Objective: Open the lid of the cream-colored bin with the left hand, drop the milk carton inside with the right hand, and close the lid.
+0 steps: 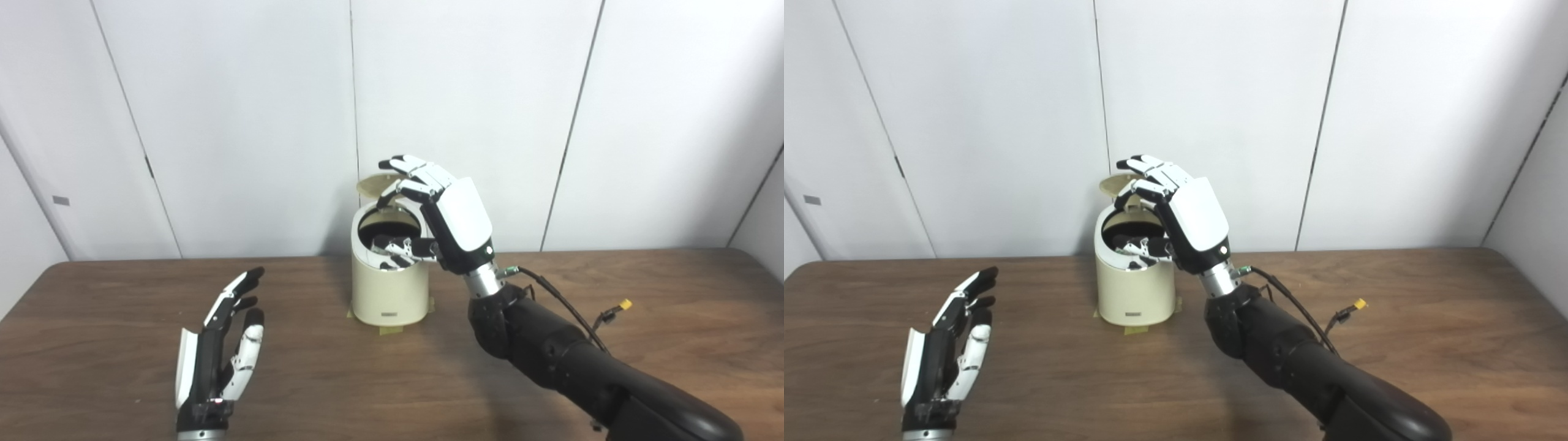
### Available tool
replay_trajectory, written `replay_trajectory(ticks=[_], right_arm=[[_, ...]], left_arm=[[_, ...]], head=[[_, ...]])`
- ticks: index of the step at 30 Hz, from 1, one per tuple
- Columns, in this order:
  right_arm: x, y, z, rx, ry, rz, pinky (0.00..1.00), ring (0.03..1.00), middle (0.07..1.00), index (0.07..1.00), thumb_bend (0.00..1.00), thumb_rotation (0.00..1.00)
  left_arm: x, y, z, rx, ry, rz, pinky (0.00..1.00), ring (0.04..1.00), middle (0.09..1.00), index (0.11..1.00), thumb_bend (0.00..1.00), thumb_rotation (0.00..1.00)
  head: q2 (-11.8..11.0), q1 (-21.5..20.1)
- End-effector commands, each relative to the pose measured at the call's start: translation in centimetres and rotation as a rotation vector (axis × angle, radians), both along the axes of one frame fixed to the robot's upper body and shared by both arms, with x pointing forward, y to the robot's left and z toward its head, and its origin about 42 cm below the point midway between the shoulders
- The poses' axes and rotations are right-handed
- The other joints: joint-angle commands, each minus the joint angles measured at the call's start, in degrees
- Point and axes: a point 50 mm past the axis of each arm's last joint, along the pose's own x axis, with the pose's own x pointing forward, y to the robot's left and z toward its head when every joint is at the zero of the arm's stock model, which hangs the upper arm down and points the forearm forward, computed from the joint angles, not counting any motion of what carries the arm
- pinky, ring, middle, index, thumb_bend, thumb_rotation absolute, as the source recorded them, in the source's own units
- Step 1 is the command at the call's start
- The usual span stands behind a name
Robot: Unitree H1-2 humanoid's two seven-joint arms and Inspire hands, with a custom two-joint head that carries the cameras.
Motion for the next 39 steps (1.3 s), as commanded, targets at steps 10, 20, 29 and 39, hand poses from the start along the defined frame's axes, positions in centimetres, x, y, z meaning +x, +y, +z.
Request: replay_trajectory(ticks=[10, 20, 29, 39], right_arm=[[-1.5, -2.2, 1.3, 0.239, -0.055, -0.014, 0.75, 0.809, 0.828, 0.667, 0.52, 0.28], [-4.0, -5.6, -1.9, 0.265, 0.028, -0.071, 0.84, 0.943, 1.0, 1.0, 0.56, 0.51], [-6.8, -8.0, -6.1, 0.381, 0.192, -0.132, 0.91, 0.942, 0.959, 0.963, 0.51, 0.57], [-10.0, -10.2, -8.5, 0.455, 0.419, -0.109, 0.78, 0.849, 0.869, 0.863, 0.48, 0.61]], left_arm=[[-1.5, 0.1, -3.9, -0.008, 0.112, 0.001, 0.78, 0.847, 0.857, 0.83, 0.33, 0.79], [-1.3, 0.3, -4.1, -0.007, 0.117, -0.004, 0.78, 0.851, 0.86, 0.835, 0.32, 0.79], [-1.1, 0.3, -4.2, -0.015, 0.118, -0.009, 0.78, 0.845, 0.859, 0.831, 0.34, 0.79], [-0.9, 0.6, -4.2, -0.002, 0.119, -0.009, 0.77, 0.843, 0.858, 0.832, 0.33, 0.79]], head=[[-0.48, -0.92], [-0.62, -1.36], [-0.53, -1.57], [-0.53, -2.16]])
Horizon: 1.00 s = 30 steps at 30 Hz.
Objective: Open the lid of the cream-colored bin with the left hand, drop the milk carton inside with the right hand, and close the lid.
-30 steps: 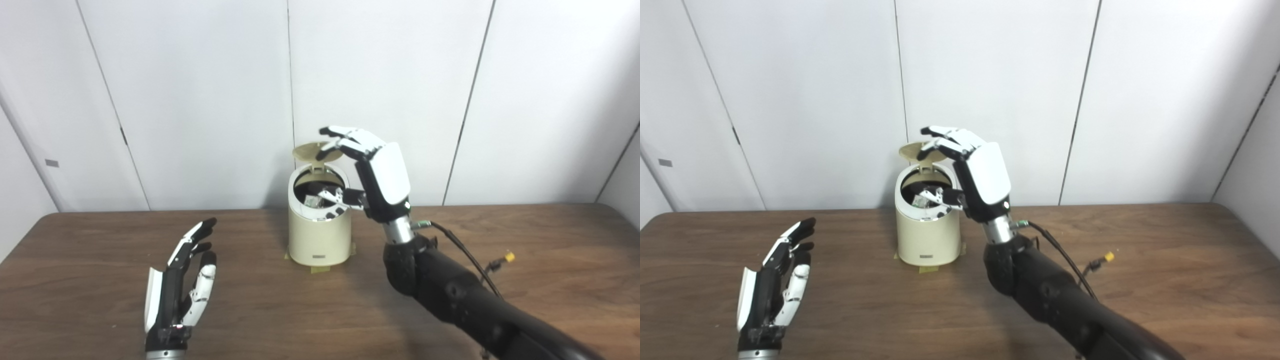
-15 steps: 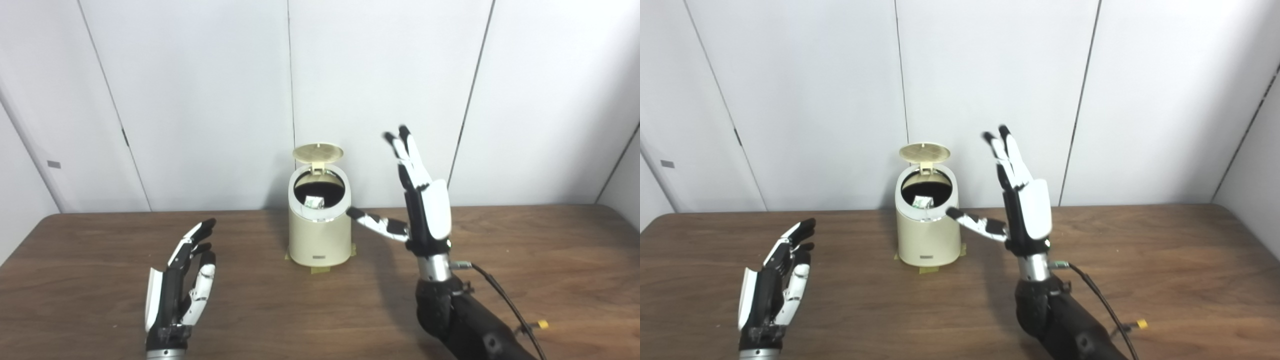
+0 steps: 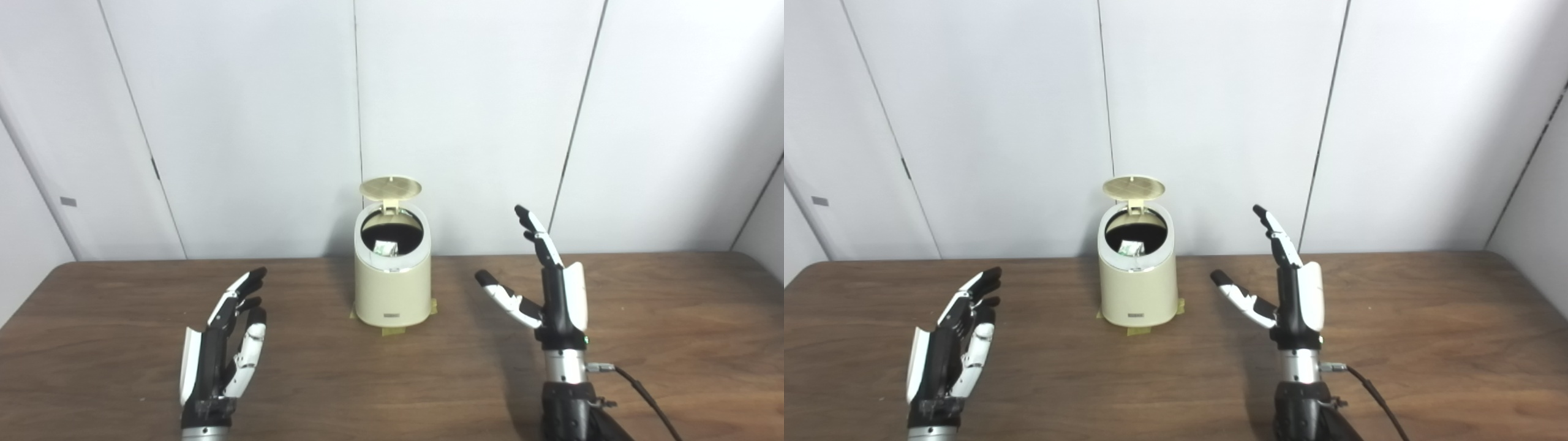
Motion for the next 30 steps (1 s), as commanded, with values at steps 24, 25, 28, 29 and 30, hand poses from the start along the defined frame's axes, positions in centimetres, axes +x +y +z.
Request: replay_trajectory(ticks=[24, 25, 28, 29, 30], right_arm=[[-4.3, -0.2, -3.4, -0.008, 0.331, 0.03, 0.81, 0.886, 0.909, 0.877, 0.3, 0.57], [-4.3, -0.3, -3.4, -0.004, 0.342, 0.031, 0.82, 0.891, 0.913, 0.88, 0.3, 0.58], [-4.2, -0.5, -3.6, -0.006, 0.342, 0.018, 0.81, 0.893, 0.915, 0.878, 0.32, 0.6], [-4.2, -0.5, -3.6, -0.008, 0.338, 0.013, 0.81, 0.891, 0.912, 0.877, 0.32, 0.59], [-4.2, -0.6, -3.5, -0.01, 0.336, 0.007, 0.81, 0.89, 0.91, 0.876, 0.32, 0.59]], left_arm=[[2.1, 0.8, 0.8, 0.092, 0.031, -0.027, 0.78, 0.854, 0.861, 0.84, 0.35, 0.86], [2.6, 0.7, 1.8, 0.104, 0.013, -0.031, 0.78, 0.853, 0.86, 0.838, 0.35, 0.86], [4.4, -0.2, 5.6, 0.144, -0.053, -0.05, 0.8, 0.863, 0.87, 0.849, 0.36, 0.88], [4.6, -0.4, 6.4, 0.152, -0.065, -0.051, 0.8, 0.866, 0.871, 0.85, 0.36, 0.89], [5.3, -0.9, 7.7, 0.168, -0.088, -0.056, 0.81, 0.868, 0.872, 0.851, 0.37, 0.9]], head=[[0.32, -1.61], [0.42, -1.59], [0.6, -1.54], [0.6, -1.54], [0.6, -1.54]])
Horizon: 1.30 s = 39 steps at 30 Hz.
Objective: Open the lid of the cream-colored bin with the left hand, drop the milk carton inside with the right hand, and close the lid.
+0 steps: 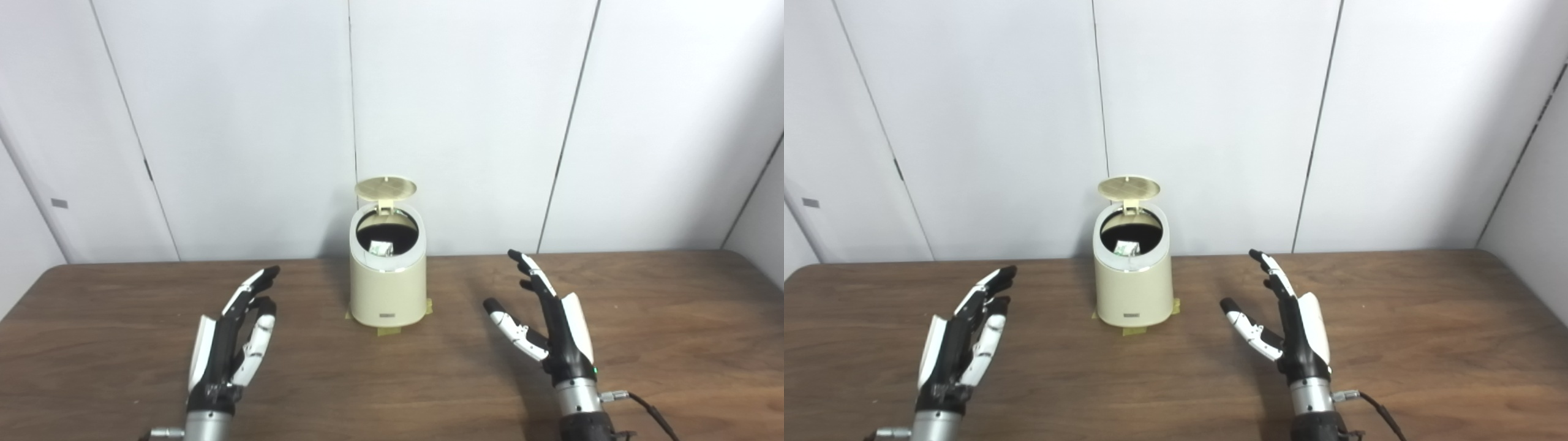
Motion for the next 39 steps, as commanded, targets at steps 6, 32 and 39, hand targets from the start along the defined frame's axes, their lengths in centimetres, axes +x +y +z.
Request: replay_trajectory(ticks=[6, 32, 39], right_arm=[[-1.0, 0.4, -2.0, 0.013, 0.045, 0.002, 0.79, 0.883, 0.902, 0.858, 0.35, 0.56], [-1.3, 1.2, -2.5, 0.066, 0.085, 0.013, 0.74, 0.863, 0.898, 0.861, 0.44, 0.56], [-1.3, 1.3, -2.6, 0.084, 0.088, 0.047, 0.72, 0.849, 0.884, 0.847, 0.46, 0.56]], left_arm=[[4.1, -4.0, 11.3, 0.215, -0.167, 0.019, 0.93, 0.976, 0.925, 0.882, 0.47, 0.94], [7.1, -14.3, 21.7, 0.809, -0.119, 0.071, 1.0, 1.0, 0.877, 0.853, 0.78, 1.0], [8.7, -15.0, 21.0, 0.911, 0.048, 0.119, 1.0, 0.995, 0.878, 0.821, 0.79, 1.0]], head=[[0.14, 0.07], [-0.09, -0.25], [-0.19, -0.35]])
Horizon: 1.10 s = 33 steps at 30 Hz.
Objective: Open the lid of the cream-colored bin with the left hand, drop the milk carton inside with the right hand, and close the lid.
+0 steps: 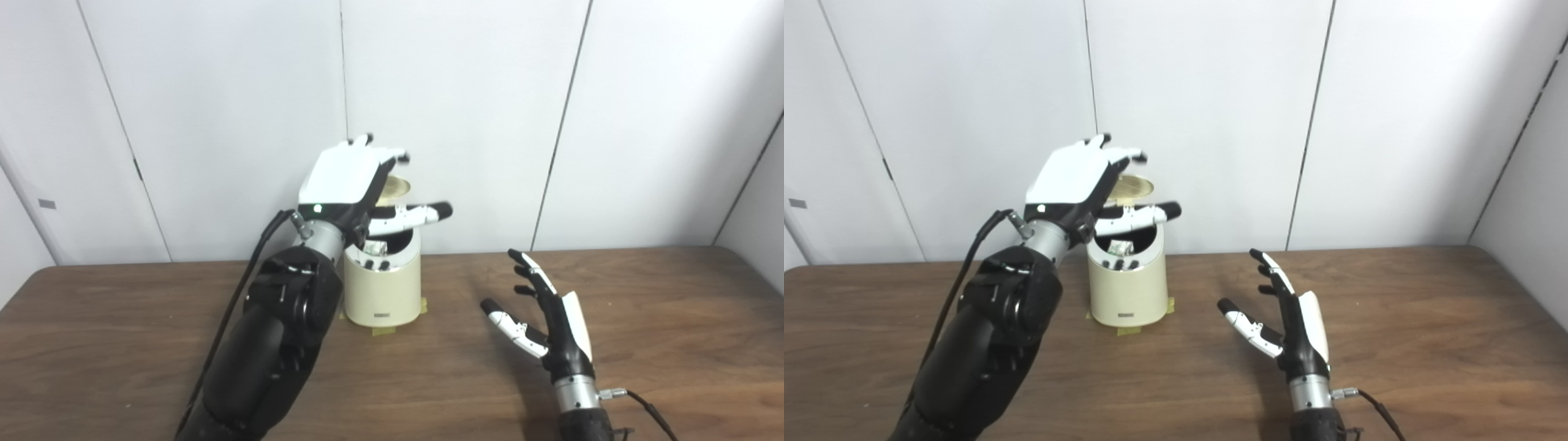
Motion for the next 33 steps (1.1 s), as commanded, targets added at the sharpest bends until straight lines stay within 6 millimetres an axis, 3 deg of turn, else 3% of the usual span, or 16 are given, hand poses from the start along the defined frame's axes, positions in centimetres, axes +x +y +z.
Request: replay_trajectory(ticks=[1, 6, 15, 25, 33], right_arm=[[-1.5, 1.0, -2.4, 0.04, 0.05, 0.024, 0.72, 0.852, 0.887, 0.846, 0.45, 0.52], [-1.6, 1.0, -2.7, 0.05, 0.073, 0.026, 0.75, 0.871, 0.901, 0.842, 0.44, 0.45], [-1.8, 1.3, -2.8, 0.004, 0.095, 0.029, 0.76, 0.863, 0.893, 0.862, 0.43, 0.51], [-1.6, 1.4, -2.9, -0.008, 0.095, 0.03, 0.76, 0.856, 0.89, 0.859, 0.43, 0.49], [-1.5, 1.5, -2.9, 0.0, 0.092, 0.023, 0.76, 0.861, 0.891, 0.865, 0.43, 0.47]], left_arm=[[0.4, -0.8, 3.2, 0.006, -0.073, 0.02, 1.0, 0.994, 0.891, 0.818, 0.8, 0.99], [1.1, -0.7, 2.6, -0.01, -0.042, 0.048, 1.0, 1.0, 0.907, 0.802, 0.81, 0.97], [2.3, 0.0, 2.7, -0.056, -0.053, 0.07, 1.0, 1.0, 0.905, 0.808, 0.83, 1.0], [2.1, 0.2, 2.6, -0.1, -0.067, 0.025, 1.0, 1.0, 0.887, 0.798, 0.81, 0.99], [1.7, 0.2, 2.7, -0.168, -0.085, -0.041, 1.0, 0.954, 0.829, 0.739, 0.74, 0.87]], head=[[0.07, -0.08], [0.15, -0.11], [0.08, -0.34], [-0.12, -0.15], [-0.12, -0.17]])
